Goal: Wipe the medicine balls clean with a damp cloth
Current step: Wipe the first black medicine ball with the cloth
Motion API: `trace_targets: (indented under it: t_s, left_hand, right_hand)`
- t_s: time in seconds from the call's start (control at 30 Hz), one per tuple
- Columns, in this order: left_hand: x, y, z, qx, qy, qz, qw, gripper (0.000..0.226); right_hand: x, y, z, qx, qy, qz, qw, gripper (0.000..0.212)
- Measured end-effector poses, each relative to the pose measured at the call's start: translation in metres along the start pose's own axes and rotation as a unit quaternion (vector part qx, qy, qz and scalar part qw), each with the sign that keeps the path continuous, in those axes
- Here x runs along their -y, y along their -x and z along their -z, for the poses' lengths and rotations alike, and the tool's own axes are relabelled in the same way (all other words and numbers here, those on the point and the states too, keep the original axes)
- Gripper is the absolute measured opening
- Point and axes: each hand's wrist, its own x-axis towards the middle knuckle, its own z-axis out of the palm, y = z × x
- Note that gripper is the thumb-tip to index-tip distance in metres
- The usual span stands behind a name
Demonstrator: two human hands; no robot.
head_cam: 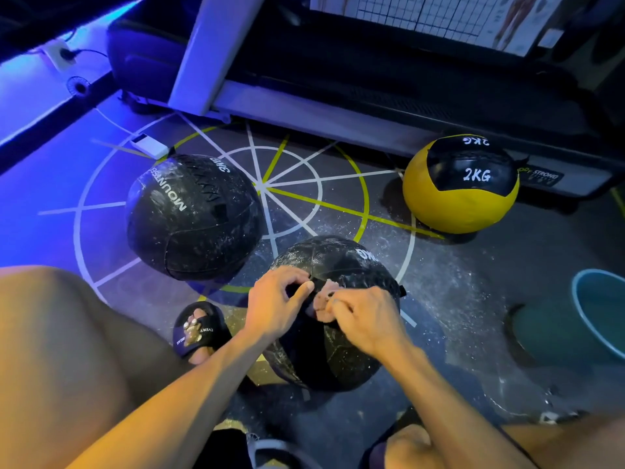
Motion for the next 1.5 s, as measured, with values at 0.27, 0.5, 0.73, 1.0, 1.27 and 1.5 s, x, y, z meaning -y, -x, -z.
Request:
trace_targets:
  t_s: [0.27, 0.5, 0.73, 1.0, 1.27, 1.5]
  left_hand:
    - [-0.015, -0.01, 0.0, 0.058, 0.005, 0.021, 0.998, 0.016]
    - [-0.016, -0.012, -0.004, 0.058, -0.059, 0.002, 0.997, 0.011]
    - [-0.023, -0.016, -0.008, 0.066, -0.04, 0.004, 0.997, 0.015]
    - [-0.021, -0.019, -0.01, 0.08, -0.057, 0.008, 0.995, 0.026]
    - [-0.021, -0.02, -0.015, 0.071, -0.052, -0.004, 0.996, 0.015]
    - [-0.012, -0.013, -0.015, 0.053, -0.001, -0.034, 0.998, 0.021]
  right_hand:
    - [0.004, -0.008, 0.005, -0.173, -0.116, -0.115, 0.971, 0.03]
    - [-0.008, 0.013, -0.027, -0.059, 0.033, 0.083, 0.994, 0.034]
    - [-0.006, -0.01, 0.034, -0.181, -0.078, -0.128, 0.972, 0.031]
    - [-0.001, 0.021, -0.016, -0.027, 0.032, 0.051, 0.998, 0.039]
    - [0.0, 0.012, -0.003, -0.164, -0.105, -0.059, 0.979, 0.037]
    - [0.003, 0.035, 0.006, -0.064, -0.116, -0.059, 0.989, 0.026]
